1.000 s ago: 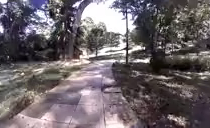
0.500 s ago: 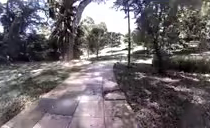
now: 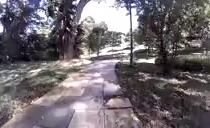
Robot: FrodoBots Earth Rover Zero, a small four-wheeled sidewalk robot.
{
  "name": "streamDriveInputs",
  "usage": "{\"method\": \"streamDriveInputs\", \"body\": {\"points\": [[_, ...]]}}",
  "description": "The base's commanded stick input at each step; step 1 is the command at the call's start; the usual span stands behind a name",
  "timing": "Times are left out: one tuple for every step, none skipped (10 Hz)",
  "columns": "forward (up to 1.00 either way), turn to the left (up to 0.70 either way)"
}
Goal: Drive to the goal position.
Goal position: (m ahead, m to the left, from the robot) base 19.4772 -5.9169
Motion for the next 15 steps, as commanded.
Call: {"method": "streamDriveInputs", "body": {"points": [[0.50, 0.00], [0.50, 0.00], [0.50, 0.00], [0.50, 0.00], [0.50, 0.00], [0.50, 0.00], [0.50, 0.00], [0.50, 0.00], [0.50, 0.00], [0.50, 0.00], [0.50, 0.00], [0.50, 0.00], [0.50, 0.00], [0.50, 0.00], [0.50, 0.00]]}}
